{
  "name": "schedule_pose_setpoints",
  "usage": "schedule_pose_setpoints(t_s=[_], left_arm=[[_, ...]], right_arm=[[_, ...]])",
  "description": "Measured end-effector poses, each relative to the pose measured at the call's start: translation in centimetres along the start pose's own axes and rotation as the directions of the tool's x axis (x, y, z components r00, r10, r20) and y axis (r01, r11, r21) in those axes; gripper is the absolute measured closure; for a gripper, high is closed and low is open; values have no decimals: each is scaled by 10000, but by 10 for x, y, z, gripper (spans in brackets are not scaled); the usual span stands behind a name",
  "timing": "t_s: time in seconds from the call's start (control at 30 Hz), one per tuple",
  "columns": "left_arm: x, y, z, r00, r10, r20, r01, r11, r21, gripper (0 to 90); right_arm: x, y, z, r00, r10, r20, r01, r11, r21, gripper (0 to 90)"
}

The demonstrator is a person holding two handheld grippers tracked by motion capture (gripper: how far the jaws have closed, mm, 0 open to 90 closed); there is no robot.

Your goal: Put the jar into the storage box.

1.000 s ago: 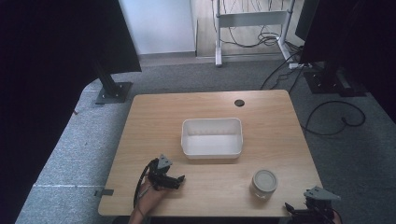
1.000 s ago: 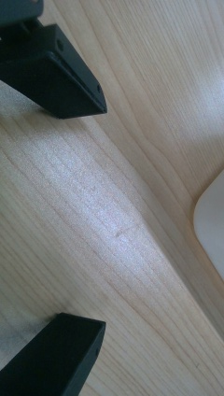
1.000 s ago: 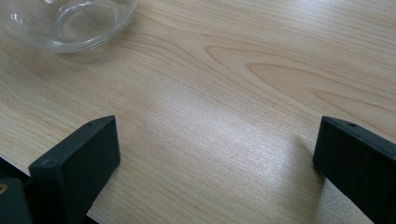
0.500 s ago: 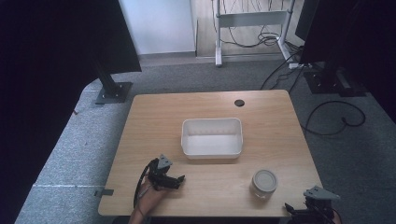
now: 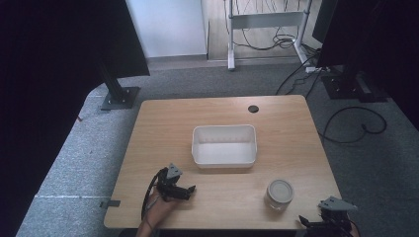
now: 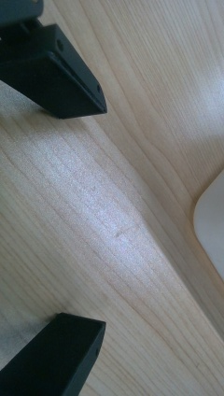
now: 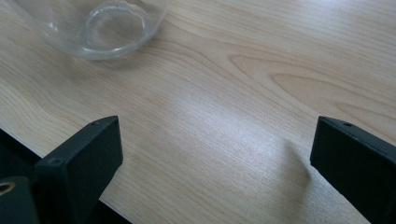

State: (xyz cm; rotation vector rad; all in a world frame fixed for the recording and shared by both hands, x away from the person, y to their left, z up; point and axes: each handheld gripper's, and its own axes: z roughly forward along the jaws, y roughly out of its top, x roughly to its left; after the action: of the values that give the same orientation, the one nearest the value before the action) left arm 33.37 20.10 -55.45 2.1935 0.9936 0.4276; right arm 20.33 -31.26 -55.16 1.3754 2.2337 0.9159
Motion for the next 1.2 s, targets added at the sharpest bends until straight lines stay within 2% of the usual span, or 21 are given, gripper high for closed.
schedule_pose_setpoints(t_s=[0.4,1.2], left_arm=[[0,0,0,10000,-23,-18,23,10000,-2,0],[0,0,0,10000,0,-20,0,10000,22,0]], right_arm=[[8,9,-4,9997,-192,-140,188,9993,-333,21],[28,27,4,9956,-650,-672,588,9941,-907,22]])
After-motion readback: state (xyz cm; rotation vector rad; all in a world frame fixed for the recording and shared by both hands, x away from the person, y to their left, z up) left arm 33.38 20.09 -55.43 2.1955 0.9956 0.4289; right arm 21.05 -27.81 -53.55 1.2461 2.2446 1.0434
